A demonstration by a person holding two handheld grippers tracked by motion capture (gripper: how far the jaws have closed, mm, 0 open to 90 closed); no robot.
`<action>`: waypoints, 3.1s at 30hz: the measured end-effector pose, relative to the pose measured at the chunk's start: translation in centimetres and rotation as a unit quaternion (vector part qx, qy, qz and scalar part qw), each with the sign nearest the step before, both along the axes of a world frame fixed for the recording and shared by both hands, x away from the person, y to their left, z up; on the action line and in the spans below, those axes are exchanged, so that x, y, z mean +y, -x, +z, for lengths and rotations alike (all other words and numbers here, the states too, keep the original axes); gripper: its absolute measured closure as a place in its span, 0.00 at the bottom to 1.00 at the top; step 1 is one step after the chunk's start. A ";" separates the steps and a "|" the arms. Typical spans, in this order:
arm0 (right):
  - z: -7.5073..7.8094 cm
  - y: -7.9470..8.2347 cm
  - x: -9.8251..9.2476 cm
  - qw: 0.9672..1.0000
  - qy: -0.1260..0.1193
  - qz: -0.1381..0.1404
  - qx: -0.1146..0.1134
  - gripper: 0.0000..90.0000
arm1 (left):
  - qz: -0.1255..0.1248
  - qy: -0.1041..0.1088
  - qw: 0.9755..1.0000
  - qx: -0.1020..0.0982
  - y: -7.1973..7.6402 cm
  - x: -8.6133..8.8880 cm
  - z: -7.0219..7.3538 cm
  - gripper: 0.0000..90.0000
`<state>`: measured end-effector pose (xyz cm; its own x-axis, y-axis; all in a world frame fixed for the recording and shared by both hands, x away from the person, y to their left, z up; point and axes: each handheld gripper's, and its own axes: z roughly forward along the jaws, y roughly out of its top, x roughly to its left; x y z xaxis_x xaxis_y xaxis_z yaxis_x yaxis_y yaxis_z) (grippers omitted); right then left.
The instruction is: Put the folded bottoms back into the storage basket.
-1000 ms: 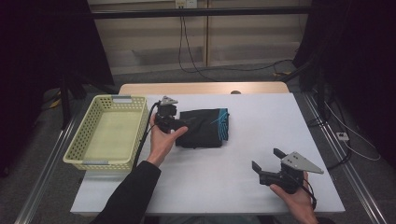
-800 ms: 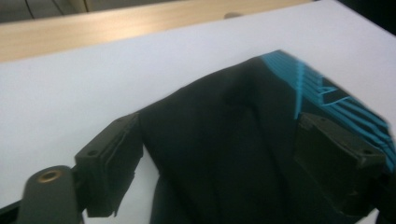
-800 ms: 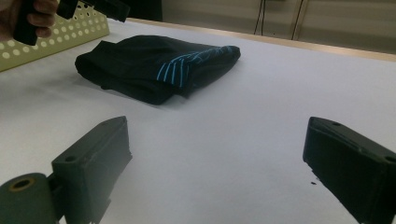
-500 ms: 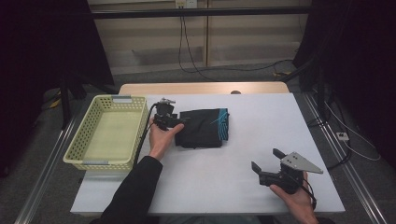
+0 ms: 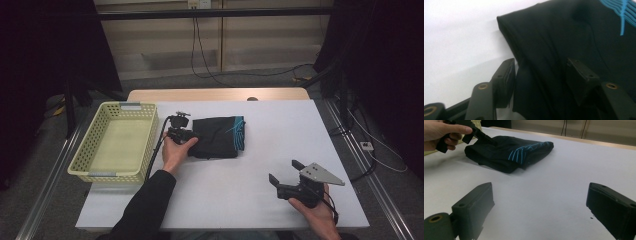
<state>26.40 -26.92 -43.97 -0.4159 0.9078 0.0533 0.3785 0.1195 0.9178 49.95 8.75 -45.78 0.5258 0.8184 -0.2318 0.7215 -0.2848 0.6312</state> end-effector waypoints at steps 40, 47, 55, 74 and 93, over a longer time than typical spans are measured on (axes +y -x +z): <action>-0.1 -0.1 0.0 1.000 0.000 -0.001 0.007 0.08 | -0.010 0.072 0.997 0.022 0.6 -1.1 0.8 0.87; -0.1 -0.1 0.0 1.000 -0.001 -0.002 0.008 0.08 | -0.031 0.088 0.995 -0.017 0.9 -0.8 2.3 0.87; -0.1 -0.1 0.0 1.000 -0.003 -0.002 0.007 0.08 | -0.057 0.095 0.992 -0.061 1.8 -0.8 4.0 0.87; 0.0 0.0 -0.1 1.000 -0.004 -0.004 0.006 0.08 | -0.088 0.090 0.984 -0.124 3.1 -0.4 7.4 0.87; 0.0 0.0 -0.1 1.000 -0.007 -0.004 0.006 0.09 | -0.109 0.084 0.978 -0.157 4.3 1.1 9.8 0.87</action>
